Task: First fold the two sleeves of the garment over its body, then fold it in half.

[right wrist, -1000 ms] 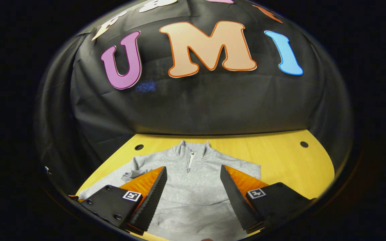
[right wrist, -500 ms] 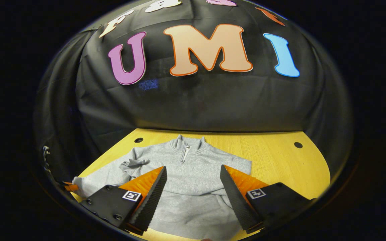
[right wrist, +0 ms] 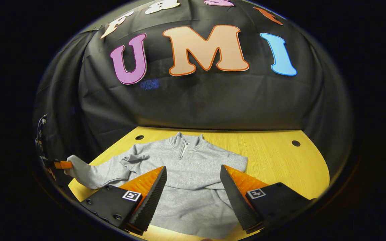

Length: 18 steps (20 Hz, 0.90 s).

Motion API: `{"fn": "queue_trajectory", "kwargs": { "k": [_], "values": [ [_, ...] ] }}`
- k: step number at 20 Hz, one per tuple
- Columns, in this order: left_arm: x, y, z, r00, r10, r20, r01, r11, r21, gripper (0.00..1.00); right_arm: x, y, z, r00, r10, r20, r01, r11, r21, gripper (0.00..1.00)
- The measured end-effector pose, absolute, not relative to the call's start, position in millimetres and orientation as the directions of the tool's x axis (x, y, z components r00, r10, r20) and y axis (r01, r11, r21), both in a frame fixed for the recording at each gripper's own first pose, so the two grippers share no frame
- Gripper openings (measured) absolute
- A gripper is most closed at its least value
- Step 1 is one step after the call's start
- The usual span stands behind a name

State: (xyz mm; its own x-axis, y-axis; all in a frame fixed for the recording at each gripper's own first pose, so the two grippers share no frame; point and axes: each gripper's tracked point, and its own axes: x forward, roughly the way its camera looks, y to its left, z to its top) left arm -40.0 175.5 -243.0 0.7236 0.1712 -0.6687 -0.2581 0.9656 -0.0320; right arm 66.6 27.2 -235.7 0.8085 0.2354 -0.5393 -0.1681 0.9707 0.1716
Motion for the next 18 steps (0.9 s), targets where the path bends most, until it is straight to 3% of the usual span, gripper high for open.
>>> {"fn": "queue_trajectory", "kwargs": {
  "k": [18],
  "values": [
    [110.5, 0.2, -162.3, 0.847, -0.119, -0.518, 0.059, 0.990, -0.132, 0.00, 5.3, -78.9, -248.7, 0.804, 0.096, -0.587, -0.008, 0.989, 0.151, 0.96]
  ]
}}
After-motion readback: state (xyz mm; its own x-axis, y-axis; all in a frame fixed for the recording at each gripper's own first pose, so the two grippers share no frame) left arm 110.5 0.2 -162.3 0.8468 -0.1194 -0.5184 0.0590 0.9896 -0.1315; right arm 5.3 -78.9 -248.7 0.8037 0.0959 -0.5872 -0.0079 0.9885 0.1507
